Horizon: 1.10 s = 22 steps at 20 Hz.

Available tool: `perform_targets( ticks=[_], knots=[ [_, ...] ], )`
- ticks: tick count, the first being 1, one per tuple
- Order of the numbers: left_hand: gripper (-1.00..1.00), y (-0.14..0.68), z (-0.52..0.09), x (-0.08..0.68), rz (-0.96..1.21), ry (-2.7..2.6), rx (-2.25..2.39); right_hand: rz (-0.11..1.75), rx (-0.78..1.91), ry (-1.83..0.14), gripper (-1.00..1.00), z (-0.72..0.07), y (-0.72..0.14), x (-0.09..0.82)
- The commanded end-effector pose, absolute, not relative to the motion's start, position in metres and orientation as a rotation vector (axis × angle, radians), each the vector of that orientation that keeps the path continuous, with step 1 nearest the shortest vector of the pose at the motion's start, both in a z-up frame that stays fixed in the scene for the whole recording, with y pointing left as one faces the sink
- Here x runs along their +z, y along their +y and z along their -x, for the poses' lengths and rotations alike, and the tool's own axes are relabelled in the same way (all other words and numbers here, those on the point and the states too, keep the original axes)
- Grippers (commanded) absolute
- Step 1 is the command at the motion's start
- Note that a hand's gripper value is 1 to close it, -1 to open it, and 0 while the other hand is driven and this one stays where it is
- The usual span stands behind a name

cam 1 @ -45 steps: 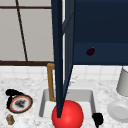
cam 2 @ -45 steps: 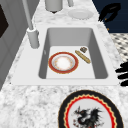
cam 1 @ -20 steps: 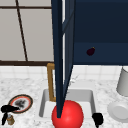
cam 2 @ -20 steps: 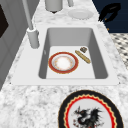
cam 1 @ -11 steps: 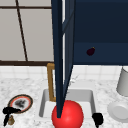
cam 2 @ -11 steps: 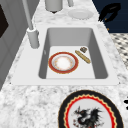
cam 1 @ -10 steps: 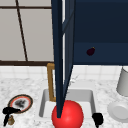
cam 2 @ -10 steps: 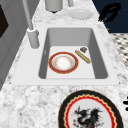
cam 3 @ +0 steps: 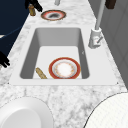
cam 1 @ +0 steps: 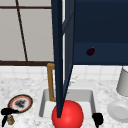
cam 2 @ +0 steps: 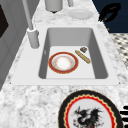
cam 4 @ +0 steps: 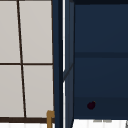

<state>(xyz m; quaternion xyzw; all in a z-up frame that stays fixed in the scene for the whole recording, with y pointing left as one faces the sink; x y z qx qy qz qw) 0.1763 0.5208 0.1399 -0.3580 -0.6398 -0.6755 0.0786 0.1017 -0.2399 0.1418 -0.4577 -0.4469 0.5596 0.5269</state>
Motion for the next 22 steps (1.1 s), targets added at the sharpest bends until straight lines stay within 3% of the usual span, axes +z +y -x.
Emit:
perform_targets(
  ticks=[1, 13, 14, 22],
  knots=[
    [-1.00, 0.520, -0.176, 0.123, 1.042, -1.923, -2.023, 1.094, 1.338, -1.068, 0.00, -0.102, -0.240, 0.142],
    [-1.00, 0.526, -0.192, 0.121, 1.067, -1.949, -2.030, 1.094, 1.338, -1.068, 0.00, -0.102, -0.240, 0.142],
    [1.00, 0.528, -0.191, 0.122, 1.067, -1.953, -2.028, 1.094, 1.338, -1.068, 0.00, -0.102, -0.240, 0.142],
    [1.00, 0.529, -0.177, 0.134, 1.043, -1.954, -2.015, 1.094, 1.338, -1.068, 0.00, -0.102, -0.240, 0.142]
  ],
)
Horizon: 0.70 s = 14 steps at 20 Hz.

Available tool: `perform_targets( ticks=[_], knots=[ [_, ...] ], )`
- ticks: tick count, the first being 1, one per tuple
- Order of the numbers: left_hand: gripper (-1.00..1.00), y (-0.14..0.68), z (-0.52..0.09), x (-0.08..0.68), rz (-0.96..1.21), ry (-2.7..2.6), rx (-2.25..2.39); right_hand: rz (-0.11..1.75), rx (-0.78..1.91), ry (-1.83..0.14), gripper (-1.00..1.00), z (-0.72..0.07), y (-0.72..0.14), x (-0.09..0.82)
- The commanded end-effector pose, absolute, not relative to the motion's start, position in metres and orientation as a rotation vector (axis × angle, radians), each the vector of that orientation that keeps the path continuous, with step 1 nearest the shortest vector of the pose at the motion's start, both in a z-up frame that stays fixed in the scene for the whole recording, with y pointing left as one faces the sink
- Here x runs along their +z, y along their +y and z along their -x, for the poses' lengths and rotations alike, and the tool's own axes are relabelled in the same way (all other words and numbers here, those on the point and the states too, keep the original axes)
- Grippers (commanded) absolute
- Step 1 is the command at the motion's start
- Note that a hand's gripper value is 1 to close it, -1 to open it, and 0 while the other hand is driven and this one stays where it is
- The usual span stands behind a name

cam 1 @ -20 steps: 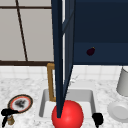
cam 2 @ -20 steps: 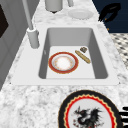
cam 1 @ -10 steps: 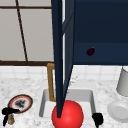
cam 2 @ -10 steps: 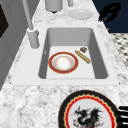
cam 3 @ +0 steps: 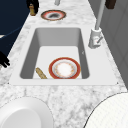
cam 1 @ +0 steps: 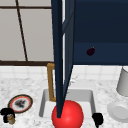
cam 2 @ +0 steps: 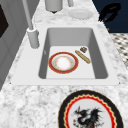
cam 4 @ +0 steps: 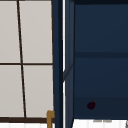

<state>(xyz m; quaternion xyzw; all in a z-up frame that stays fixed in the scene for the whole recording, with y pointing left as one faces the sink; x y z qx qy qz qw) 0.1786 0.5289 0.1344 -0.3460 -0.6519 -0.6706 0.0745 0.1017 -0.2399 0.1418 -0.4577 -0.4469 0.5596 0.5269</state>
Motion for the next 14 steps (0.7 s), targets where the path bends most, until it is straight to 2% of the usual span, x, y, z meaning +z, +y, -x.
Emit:
perform_targets(
  ticks=[1, 14],
  knots=[
    [1.00, 0.529, -0.178, 0.135, 1.037, -1.957, -2.013, 1.094, 1.338, -1.068, 0.00, -0.102, -0.240, 0.142],
    [1.00, 0.490, -0.190, 0.217, 1.010, -1.960, -2.014, 1.094, 1.338, -1.068, 0.00, -0.102, -0.240, 0.142]
  ],
)
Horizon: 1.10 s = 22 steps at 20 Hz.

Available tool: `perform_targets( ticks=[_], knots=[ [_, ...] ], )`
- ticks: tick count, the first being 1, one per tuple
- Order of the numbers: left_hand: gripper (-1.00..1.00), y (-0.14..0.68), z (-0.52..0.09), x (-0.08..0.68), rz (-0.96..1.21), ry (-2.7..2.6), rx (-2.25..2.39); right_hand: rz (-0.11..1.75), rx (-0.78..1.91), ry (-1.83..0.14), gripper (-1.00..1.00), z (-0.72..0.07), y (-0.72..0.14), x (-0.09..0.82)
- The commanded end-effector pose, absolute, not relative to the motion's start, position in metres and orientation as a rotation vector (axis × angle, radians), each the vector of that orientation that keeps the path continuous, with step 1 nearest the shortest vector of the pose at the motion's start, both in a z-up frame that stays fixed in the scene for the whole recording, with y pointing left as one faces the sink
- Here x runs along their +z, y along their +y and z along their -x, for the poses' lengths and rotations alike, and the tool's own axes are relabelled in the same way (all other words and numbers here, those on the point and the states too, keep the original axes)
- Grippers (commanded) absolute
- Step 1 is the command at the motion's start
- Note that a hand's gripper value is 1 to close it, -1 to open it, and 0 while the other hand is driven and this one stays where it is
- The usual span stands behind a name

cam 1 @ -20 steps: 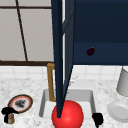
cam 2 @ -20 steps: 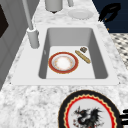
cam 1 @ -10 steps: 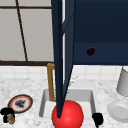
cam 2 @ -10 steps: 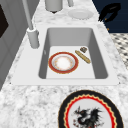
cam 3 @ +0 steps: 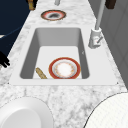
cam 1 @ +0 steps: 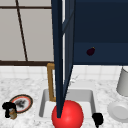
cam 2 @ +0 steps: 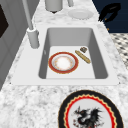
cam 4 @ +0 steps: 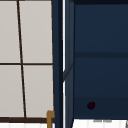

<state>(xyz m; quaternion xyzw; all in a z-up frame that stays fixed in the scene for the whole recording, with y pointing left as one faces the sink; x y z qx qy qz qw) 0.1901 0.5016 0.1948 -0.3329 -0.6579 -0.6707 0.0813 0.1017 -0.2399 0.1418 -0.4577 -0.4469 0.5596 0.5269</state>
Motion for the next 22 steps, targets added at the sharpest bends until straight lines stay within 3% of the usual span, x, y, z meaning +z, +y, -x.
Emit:
perform_targets(
  ticks=[1, 22],
  knots=[
    [1.00, 0.486, -0.190, 0.223, 1.008, -1.958, -2.015, 1.094, 1.338, -1.068, 0.00, -0.102, -0.240, 0.142],
    [1.00, 0.333, -0.174, 0.292, 0.938, -1.963, -2.057, 1.094, 1.338, -1.068, 0.00, -0.102, -0.240, 0.142]
  ],
)
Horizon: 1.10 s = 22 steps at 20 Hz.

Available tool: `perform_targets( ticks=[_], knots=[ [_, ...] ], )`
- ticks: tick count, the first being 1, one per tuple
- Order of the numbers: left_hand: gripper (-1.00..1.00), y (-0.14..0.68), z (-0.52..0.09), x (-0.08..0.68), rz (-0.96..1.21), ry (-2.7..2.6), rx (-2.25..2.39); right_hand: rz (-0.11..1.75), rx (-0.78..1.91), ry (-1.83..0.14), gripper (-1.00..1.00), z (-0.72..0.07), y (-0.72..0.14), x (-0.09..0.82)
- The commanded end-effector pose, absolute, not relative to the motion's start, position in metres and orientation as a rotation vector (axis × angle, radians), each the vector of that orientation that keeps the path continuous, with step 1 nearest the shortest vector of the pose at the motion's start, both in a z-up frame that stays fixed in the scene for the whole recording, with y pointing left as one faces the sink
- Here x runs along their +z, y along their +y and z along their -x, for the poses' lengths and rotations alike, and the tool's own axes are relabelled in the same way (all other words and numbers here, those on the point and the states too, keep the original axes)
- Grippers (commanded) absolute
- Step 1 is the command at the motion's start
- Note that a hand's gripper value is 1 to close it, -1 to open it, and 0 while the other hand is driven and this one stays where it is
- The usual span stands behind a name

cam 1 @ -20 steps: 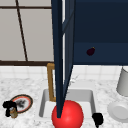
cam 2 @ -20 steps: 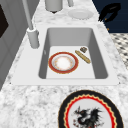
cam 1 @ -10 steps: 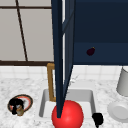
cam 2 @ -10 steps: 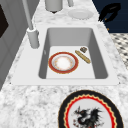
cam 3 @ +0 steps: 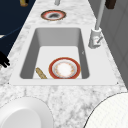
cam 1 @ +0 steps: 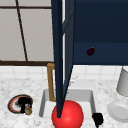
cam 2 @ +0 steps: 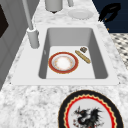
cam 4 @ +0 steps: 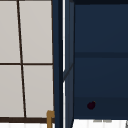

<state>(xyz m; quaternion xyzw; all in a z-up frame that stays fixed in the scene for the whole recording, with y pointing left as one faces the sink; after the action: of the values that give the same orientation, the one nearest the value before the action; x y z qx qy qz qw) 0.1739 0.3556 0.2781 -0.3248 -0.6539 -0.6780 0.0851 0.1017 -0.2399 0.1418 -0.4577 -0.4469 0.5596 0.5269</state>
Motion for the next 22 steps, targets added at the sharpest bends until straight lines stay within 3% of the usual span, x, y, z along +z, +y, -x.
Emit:
perform_targets(
  ticks=[1, 22],
  knots=[
    [1.00, 0.325, -0.174, 0.297, 0.937, -1.963, -2.057, 1.094, 1.338, -1.068, 0.00, -0.102, -0.240, 0.142],
    [1.00, 0.162, -0.179, 0.342, 0.909, -1.939, -2.094, 1.094, 1.338, -1.068, 0.00, -0.102, -0.240, 0.142]
  ],
)
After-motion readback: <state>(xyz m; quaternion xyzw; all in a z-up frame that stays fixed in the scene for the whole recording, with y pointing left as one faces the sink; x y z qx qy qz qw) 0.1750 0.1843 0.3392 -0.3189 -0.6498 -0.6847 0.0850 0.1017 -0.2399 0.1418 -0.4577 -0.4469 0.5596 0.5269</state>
